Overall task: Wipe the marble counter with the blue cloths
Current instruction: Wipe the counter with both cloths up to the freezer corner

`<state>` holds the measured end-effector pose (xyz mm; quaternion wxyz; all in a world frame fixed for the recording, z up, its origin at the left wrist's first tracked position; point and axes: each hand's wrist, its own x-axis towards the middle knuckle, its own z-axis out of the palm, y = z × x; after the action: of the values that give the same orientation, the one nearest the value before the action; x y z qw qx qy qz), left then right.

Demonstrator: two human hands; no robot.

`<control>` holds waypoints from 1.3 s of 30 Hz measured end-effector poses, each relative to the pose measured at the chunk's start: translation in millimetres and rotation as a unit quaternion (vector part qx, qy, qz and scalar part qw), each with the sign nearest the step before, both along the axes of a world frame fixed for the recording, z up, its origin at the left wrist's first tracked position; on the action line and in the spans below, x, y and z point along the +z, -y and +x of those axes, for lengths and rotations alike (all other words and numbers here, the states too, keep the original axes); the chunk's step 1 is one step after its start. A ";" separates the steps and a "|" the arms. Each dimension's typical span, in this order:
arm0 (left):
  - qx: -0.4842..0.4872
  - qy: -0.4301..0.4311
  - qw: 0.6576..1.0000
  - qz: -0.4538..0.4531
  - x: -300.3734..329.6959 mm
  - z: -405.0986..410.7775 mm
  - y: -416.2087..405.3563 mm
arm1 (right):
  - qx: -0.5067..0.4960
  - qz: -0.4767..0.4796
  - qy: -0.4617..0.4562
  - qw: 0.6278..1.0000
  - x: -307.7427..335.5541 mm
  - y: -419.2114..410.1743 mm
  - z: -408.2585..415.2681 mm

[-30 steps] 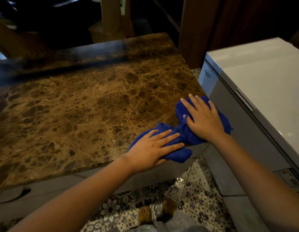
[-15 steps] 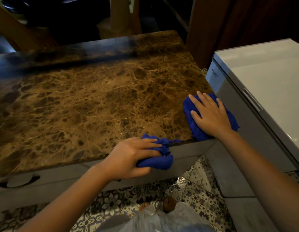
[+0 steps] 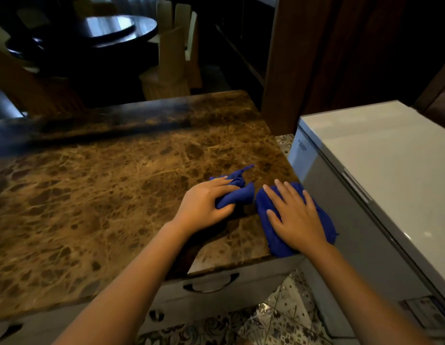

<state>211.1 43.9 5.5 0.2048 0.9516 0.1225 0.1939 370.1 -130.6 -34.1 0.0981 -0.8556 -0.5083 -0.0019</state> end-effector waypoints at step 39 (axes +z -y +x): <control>-0.082 -0.226 0.969 0.062 -26.7 147.4 -30.2 | -0.013 0.031 -0.020 0.999 0.7 -1.3 -0.9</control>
<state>358.6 74.1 -21.1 0.1272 0.9884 0.0746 -0.0364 369.2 -129.3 -33.4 0.1348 -0.8583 -0.4951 -0.0022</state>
